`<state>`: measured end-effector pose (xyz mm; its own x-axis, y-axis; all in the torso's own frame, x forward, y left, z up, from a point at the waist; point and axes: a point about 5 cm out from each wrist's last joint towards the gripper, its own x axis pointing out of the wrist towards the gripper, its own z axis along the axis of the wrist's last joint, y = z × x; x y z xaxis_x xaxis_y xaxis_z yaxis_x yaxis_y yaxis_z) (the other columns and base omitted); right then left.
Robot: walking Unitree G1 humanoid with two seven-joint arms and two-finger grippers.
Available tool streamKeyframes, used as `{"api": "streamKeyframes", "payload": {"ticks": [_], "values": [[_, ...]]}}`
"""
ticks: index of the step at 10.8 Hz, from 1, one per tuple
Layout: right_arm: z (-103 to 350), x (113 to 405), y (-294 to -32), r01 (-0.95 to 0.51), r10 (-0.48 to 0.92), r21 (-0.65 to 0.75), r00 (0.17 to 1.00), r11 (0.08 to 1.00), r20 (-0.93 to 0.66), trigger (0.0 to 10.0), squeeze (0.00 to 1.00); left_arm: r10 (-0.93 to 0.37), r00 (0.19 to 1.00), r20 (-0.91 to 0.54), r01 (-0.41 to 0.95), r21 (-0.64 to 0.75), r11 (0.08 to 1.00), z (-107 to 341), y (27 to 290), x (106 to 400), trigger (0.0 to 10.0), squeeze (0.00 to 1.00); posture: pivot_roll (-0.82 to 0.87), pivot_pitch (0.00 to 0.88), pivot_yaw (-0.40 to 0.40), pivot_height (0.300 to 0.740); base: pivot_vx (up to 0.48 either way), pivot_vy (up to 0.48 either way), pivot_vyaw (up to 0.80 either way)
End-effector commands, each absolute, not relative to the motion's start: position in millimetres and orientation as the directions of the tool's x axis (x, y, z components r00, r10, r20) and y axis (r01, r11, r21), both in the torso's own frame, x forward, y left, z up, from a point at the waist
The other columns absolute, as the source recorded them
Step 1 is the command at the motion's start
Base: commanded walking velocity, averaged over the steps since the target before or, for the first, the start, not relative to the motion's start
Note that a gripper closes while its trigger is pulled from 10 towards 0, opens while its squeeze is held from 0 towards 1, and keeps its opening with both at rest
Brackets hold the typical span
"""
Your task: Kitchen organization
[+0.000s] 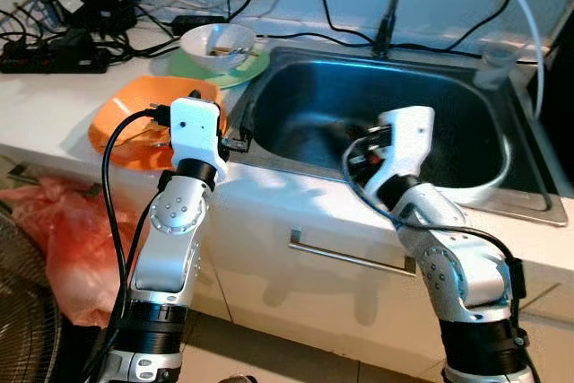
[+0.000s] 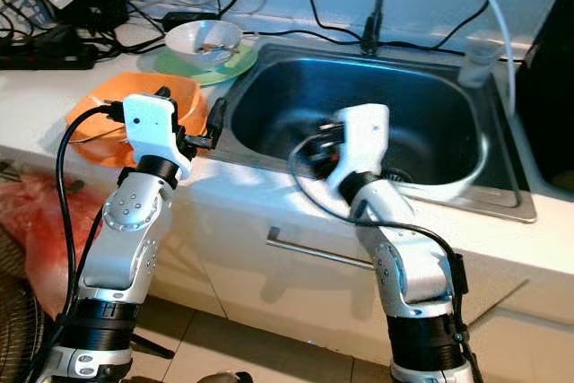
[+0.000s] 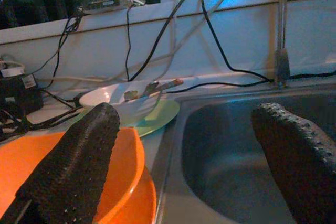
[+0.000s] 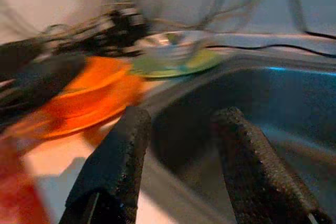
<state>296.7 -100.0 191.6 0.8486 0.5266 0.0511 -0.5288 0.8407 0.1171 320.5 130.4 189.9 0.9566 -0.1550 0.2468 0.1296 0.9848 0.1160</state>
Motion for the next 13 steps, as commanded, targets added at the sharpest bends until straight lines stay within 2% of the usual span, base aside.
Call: {"api": "streamKeyframes", "payload": {"ticks": [1,6,13], "values": [[194,293,-99,-0.563,0.561,0.119,0.826,0.818,0.055,10.0,0.0,-0.157,0.956,0.246,0.13,0.124,0.984,192,129,322,10.0,0.0,0.01,0.0,0.051,0.74,0.0,0.0,0.0],[198,292,-116,-0.58,0.579,0.082,0.815,0.811,0.037,10.0,0.0,-0.079,0.977,0.199,0.052,0.133,0.99,185,143,321,10.0,0.0,0.01,0.0,0.041,0.74,0.0,0.0,0.0],[195,285,-108,-0.599,0.598,0.098,0.801,0.795,0.042,10.0,0.0,-0.091,0.983,0.157,0.065,0.163,0.984,167,149,327,10.0,0.0,0.0,0.0,0.042,0.74,0.0,0.0,0.0]]}}
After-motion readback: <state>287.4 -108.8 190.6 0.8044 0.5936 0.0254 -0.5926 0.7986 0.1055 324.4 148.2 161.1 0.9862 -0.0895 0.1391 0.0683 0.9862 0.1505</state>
